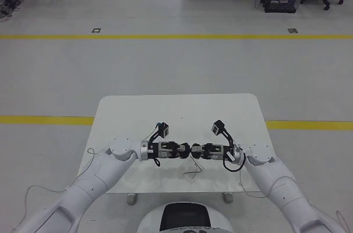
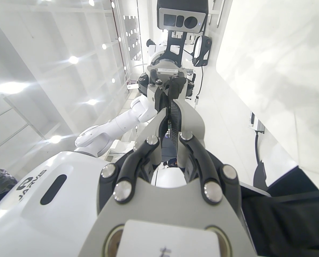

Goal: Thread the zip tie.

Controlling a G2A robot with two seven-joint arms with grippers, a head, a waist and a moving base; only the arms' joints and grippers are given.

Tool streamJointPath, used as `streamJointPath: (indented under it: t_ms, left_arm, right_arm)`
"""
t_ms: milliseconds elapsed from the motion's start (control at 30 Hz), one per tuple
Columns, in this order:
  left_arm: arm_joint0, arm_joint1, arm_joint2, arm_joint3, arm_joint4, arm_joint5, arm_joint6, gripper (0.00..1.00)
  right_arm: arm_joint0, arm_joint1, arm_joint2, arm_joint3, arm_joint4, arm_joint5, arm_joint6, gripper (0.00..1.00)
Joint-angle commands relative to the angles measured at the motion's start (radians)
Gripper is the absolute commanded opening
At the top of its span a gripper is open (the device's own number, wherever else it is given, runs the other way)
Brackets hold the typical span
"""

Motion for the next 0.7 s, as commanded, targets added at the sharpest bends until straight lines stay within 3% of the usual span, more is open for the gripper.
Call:
streamJointPath:
  t_ms: [0, 33, 667]
  left_arm:
    - [0.0, 0.0, 0.0, 0.0, 0.0, -0.001, 0.0, 0.0]
    - [0.0, 0.0, 0.0, 0.001, 0.0, -0.001, 0.0, 0.0]
    - [0.002, 0.0, -0.004, -0.009, 0.008, -0.017, 0.006, 0.0]
  right_arm:
    - [-0.001, 0.0, 0.0, 0.001, 0.002, 0.0, -0.001, 0.45]
    - [-0.001, 0.0, 0.001, 0.002, 0.004, 0.0, -0.002, 1.0]
    - [-0.017, 0.008, 0.028, -0.009, 0.013, 0.0, -0.011, 1.0]
